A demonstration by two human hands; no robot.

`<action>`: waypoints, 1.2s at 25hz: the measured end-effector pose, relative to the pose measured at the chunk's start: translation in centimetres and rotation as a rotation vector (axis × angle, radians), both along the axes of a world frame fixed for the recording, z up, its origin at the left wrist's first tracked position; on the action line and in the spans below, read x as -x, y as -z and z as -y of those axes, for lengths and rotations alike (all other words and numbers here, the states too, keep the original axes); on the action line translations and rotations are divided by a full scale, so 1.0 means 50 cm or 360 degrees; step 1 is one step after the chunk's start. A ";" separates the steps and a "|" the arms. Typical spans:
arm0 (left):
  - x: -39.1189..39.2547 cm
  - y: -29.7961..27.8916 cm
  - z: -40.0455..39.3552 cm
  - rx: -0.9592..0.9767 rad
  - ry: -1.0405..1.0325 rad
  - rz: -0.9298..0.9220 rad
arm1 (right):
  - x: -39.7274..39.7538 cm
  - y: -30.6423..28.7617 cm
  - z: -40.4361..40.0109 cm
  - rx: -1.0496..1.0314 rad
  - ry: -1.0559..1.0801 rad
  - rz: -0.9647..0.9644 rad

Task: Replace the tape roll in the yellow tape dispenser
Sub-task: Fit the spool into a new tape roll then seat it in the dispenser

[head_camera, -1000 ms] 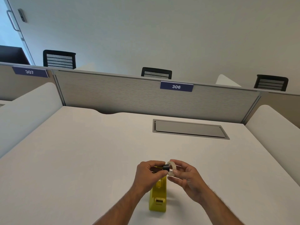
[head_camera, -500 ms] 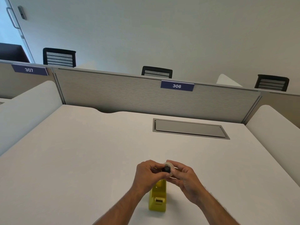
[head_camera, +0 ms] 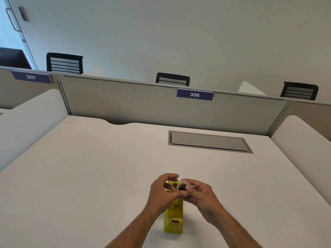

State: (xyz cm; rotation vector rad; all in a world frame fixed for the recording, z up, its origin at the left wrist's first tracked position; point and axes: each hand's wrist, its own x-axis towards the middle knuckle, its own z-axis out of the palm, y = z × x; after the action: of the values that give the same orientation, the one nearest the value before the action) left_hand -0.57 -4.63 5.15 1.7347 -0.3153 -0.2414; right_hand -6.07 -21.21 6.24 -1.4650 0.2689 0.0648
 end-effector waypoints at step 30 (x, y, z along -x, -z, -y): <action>0.005 -0.002 0.008 -0.0052 -0.0155 -0.0112 | 0.003 0.003 -0.018 0.0152 0.0149 0.0088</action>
State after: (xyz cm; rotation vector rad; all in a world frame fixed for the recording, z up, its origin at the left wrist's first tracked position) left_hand -0.80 -5.01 5.25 1.7641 -0.1756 -0.2372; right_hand -6.21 -20.31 6.07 -1.5445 0.2985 -0.0653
